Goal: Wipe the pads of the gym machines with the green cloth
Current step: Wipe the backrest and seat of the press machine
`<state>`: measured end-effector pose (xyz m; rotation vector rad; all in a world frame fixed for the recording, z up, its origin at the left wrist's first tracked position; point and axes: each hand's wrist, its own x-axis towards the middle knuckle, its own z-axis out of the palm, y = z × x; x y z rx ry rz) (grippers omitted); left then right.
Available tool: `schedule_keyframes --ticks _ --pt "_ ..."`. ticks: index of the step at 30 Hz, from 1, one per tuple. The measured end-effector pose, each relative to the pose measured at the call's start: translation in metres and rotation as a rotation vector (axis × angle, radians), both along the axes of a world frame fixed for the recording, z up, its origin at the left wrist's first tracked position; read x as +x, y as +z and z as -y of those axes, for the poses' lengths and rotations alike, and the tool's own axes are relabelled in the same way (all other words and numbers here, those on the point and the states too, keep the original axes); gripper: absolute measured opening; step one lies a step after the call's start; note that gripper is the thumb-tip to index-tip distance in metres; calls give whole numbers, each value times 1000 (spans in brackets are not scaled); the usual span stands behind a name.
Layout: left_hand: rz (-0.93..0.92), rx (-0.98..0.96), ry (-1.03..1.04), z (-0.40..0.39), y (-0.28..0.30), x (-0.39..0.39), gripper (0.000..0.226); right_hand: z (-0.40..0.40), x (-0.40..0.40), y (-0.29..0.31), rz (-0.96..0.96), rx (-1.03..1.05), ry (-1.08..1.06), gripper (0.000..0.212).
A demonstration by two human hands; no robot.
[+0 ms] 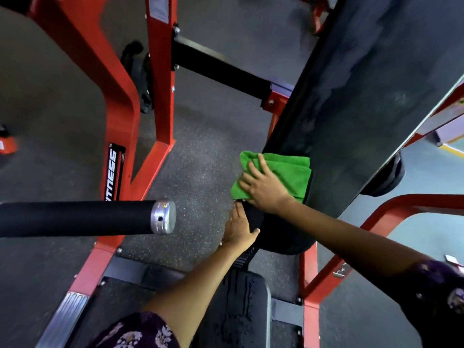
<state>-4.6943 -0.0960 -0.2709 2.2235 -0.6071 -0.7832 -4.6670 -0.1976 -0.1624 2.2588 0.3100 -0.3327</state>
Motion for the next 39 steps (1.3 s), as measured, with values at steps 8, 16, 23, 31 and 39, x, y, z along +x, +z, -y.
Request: schedule_keyframes --ticks 8,16,23,31,39 --pt "98 86 -59 -4 -27 -2 94 -3 -7 -36 258 32 15 51" --pt "273 235 -172 -13 -47 -3 106 9 -8 -47 498 152 20 58" --pt "-224 -161 -61 -34 -60 9 62 19 -69 -114 400 213 231 58" --pt "-62 10 -249 -38 -71 12 85 1 -81 -155 800 304 -4 62" --pt "-429 -407 -151 -52 -66 25 90 -12 -85 -160 1183 501 -393 62"
